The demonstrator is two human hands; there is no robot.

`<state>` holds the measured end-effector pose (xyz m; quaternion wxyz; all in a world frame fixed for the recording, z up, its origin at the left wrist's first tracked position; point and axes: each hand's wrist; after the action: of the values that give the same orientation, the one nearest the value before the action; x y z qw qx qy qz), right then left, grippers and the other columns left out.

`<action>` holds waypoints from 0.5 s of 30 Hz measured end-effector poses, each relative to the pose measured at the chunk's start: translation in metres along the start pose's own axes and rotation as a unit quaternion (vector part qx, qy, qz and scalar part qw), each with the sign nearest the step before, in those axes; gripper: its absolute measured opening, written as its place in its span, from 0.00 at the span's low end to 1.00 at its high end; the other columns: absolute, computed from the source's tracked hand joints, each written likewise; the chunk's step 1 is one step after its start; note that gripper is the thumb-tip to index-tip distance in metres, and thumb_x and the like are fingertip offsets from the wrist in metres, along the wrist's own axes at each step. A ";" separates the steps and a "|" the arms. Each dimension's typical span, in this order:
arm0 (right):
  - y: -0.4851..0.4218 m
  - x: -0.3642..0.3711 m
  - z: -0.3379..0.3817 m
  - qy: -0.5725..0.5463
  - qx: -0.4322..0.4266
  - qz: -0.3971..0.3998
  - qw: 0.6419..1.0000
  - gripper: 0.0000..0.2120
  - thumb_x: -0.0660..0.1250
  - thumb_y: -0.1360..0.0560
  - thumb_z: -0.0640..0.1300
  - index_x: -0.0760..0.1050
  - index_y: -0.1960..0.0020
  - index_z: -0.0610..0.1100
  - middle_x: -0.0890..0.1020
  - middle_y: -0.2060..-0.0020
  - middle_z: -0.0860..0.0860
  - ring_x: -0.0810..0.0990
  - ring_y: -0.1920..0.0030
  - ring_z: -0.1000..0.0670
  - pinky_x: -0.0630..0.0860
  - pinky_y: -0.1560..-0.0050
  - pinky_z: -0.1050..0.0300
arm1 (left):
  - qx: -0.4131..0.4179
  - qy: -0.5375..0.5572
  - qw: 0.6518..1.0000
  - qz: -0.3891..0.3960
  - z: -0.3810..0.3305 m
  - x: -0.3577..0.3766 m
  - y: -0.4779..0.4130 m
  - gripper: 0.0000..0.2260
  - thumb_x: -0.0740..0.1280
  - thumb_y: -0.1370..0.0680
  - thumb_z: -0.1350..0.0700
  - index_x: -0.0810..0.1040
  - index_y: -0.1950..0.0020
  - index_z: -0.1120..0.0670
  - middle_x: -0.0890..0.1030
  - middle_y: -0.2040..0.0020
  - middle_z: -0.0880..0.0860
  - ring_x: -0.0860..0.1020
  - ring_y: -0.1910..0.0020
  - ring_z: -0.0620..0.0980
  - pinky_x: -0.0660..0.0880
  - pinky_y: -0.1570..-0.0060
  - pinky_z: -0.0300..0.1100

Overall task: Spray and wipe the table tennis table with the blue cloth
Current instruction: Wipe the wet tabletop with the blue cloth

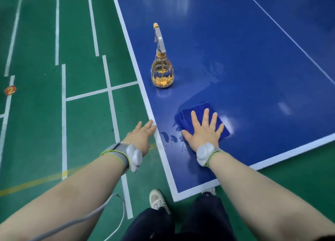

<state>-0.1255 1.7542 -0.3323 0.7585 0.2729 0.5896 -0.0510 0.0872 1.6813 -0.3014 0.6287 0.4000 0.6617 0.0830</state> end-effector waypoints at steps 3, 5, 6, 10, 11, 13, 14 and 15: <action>0.031 0.019 0.039 0.036 -0.099 0.019 0.994 0.38 0.55 0.24 0.68 0.41 0.21 0.59 0.35 0.22 0.46 0.32 0.24 0.38 0.34 0.29 0.33 | 0.024 -0.024 0.999 0.000 -0.004 -0.001 -0.001 0.37 0.58 0.25 0.69 0.48 0.22 0.48 0.42 0.21 0.45 0.44 0.22 0.54 0.57 0.27 0.54; 0.045 0.027 0.051 0.043 -0.123 0.029 0.991 0.38 0.55 0.24 0.68 0.41 0.21 0.59 0.35 0.22 0.47 0.32 0.24 0.38 0.32 0.29 0.33 | 0.031 -0.035 0.999 0.002 -0.006 -0.002 -0.001 0.36 0.58 0.26 0.69 0.49 0.22 0.49 0.43 0.21 0.46 0.44 0.22 0.53 0.57 0.27 0.55; 0.049 0.028 0.052 0.040 -0.125 0.032 0.991 0.38 0.55 0.24 0.69 0.42 0.21 0.59 0.35 0.22 0.47 0.32 0.24 0.39 0.32 0.29 0.34 | 0.031 -0.034 0.999 0.003 -0.007 -0.002 -0.001 0.36 0.57 0.26 0.69 0.49 0.22 0.49 0.42 0.21 0.46 0.44 0.22 0.53 0.57 0.27 0.55; 0.047 0.024 0.037 0.015 -0.112 0.034 0.993 0.37 0.57 0.25 0.68 0.45 0.21 0.61 0.37 0.21 0.50 0.33 0.23 0.42 0.33 0.28 0.36 | 0.025 -0.031 0.999 0.010 -0.006 0.004 0.002 0.37 0.56 0.26 0.70 0.46 0.21 0.50 0.40 0.22 0.46 0.44 0.22 0.53 0.57 0.26 0.54; 0.046 0.023 0.029 0.010 -0.096 0.028 0.995 0.37 0.58 0.25 0.68 0.45 0.22 0.62 0.37 0.21 0.51 0.33 0.23 0.43 0.34 0.27 0.37 | 0.026 -0.029 0.999 0.009 -0.006 0.007 0.002 0.37 0.56 0.26 0.70 0.46 0.21 0.50 0.40 0.22 0.45 0.44 0.22 0.54 0.57 0.26 0.53; 0.044 0.019 0.007 0.000 -0.046 0.012 0.999 0.37 0.58 0.25 0.68 0.46 0.22 0.63 0.38 0.21 0.52 0.34 0.22 0.44 0.35 0.27 0.37 | 0.023 -0.018 1.000 0.005 -0.007 0.012 0.004 0.36 0.56 0.25 0.69 0.45 0.21 0.50 0.39 0.22 0.45 0.45 0.22 0.54 0.56 0.26 0.52; 0.043 0.016 -0.008 -0.005 -0.015 0.004 1.000 0.37 0.58 0.26 0.68 0.46 0.22 0.63 0.38 0.21 0.53 0.35 0.22 0.44 0.36 0.27 0.37 | 0.019 -0.011 1.000 0.003 -0.008 0.014 0.005 0.36 0.56 0.24 0.68 0.45 0.21 0.50 0.39 0.22 0.45 0.45 0.22 0.54 0.56 0.26 0.51; 0.041 0.012 -0.024 -0.011 0.017 -0.005 1.000 0.37 0.58 0.26 0.69 0.46 0.22 0.63 0.39 0.21 0.53 0.36 0.22 0.45 0.36 0.26 0.37 | 0.013 -0.005 1.000 0.002 -0.009 0.017 0.006 0.35 0.56 0.24 0.68 0.44 0.21 0.50 0.38 0.22 0.44 0.46 0.22 0.54 0.56 0.26 0.51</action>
<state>-0.1262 1.8032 -0.3329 0.7599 0.2818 0.5819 -0.0676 0.0837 1.6990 -0.3089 0.6266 0.4094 0.6590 0.0735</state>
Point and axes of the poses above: each hand's wrist, its own y-axis away from the middle knuckle, its own x-axis out of the palm, z = x × y
